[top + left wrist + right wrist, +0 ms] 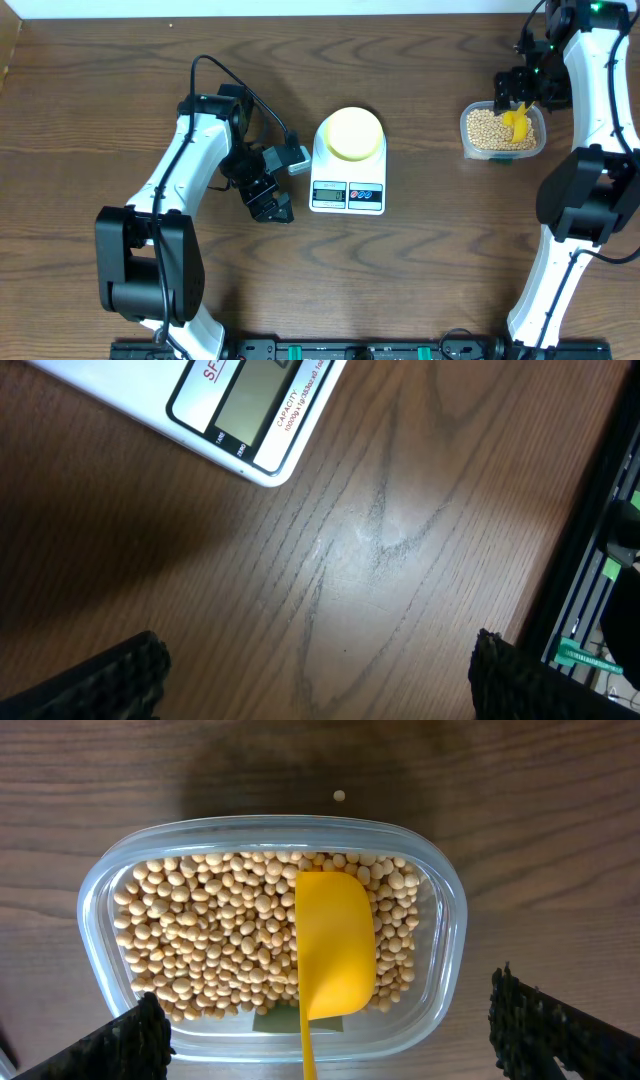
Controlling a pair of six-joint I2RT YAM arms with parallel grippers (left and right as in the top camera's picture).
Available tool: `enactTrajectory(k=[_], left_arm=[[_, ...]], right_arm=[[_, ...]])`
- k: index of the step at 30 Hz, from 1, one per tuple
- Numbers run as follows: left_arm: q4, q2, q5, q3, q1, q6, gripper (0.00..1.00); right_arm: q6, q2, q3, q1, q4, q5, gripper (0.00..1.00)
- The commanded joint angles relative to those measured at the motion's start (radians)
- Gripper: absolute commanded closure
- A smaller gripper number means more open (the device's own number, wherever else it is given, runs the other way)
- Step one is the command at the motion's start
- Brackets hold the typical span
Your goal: Scoop item into bowl and weigh 50g on scale
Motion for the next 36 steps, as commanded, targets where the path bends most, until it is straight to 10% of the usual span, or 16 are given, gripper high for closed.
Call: enactTrajectory(k=[1, 19, 26, 36], left_arm=[[-0.005, -0.001, 0.019, -0.004, 0.002, -0.013, 0.02], [0.034, -0.001, 0.029, -0.003, 0.002, 0.021, 0.02], [-0.307, -0.004, 0.106, 0.041, 0.013, 0.623, 0.02], [-0.118, -0.007, 0.194, 0.06, 0.011, 0.663, 0.02]], right_arm=[[0.003, 0.013, 0.008, 0.001, -0.001, 0.008, 0.01], [0.003, 0.013, 0.008, 0.001, -0.001, 0.008, 0.01], [0.003, 0.013, 0.008, 0.001, -0.001, 0.008, 0.01], [0.003, 0.013, 0.008, 0.001, -0.001, 0.008, 0.01]])
